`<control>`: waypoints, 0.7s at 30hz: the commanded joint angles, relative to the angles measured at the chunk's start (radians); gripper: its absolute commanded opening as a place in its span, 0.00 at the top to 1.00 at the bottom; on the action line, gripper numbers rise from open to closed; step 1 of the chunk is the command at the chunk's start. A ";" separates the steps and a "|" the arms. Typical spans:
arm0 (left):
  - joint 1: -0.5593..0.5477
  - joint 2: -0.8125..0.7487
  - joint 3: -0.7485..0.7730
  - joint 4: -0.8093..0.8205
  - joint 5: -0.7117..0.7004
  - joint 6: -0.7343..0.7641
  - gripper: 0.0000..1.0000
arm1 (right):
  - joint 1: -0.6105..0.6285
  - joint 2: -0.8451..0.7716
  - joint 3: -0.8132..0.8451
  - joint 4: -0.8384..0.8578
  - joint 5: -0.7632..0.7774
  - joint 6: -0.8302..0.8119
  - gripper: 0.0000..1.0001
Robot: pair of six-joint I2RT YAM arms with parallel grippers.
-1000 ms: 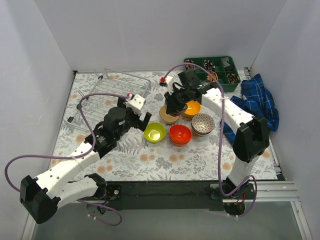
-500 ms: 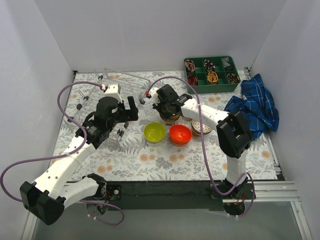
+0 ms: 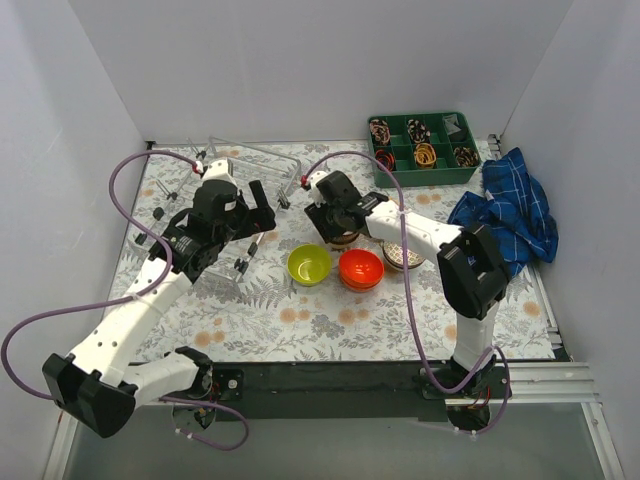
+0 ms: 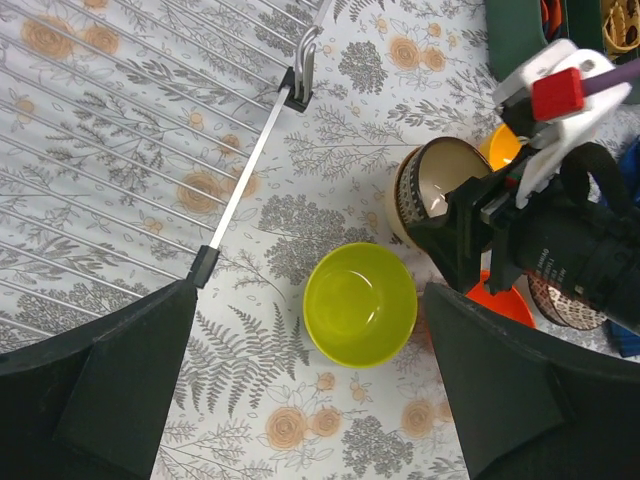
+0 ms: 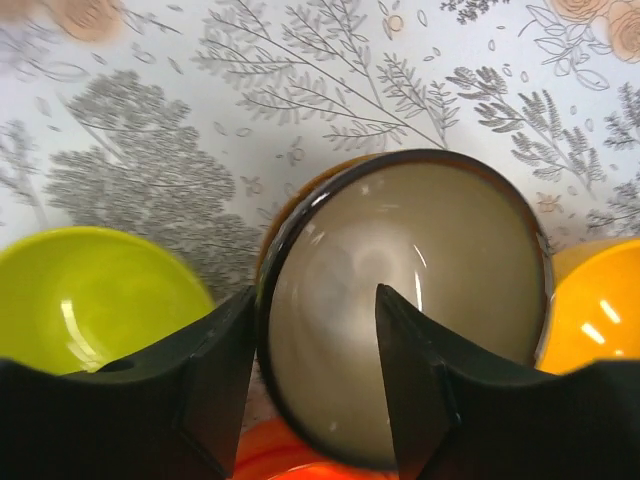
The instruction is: Unload the bowls from the dish rack
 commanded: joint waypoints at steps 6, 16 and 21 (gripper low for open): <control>0.094 0.043 0.066 -0.036 0.169 -0.092 0.02 | 0.018 -0.172 0.061 0.018 -0.030 0.153 0.26; 0.246 0.035 0.184 -0.080 0.254 -0.121 0.02 | -0.157 -0.359 0.052 -0.005 0.157 0.189 0.13; 0.246 -0.092 0.144 -0.099 0.139 -0.077 0.02 | -0.307 -0.656 -0.081 -0.115 0.274 0.193 0.08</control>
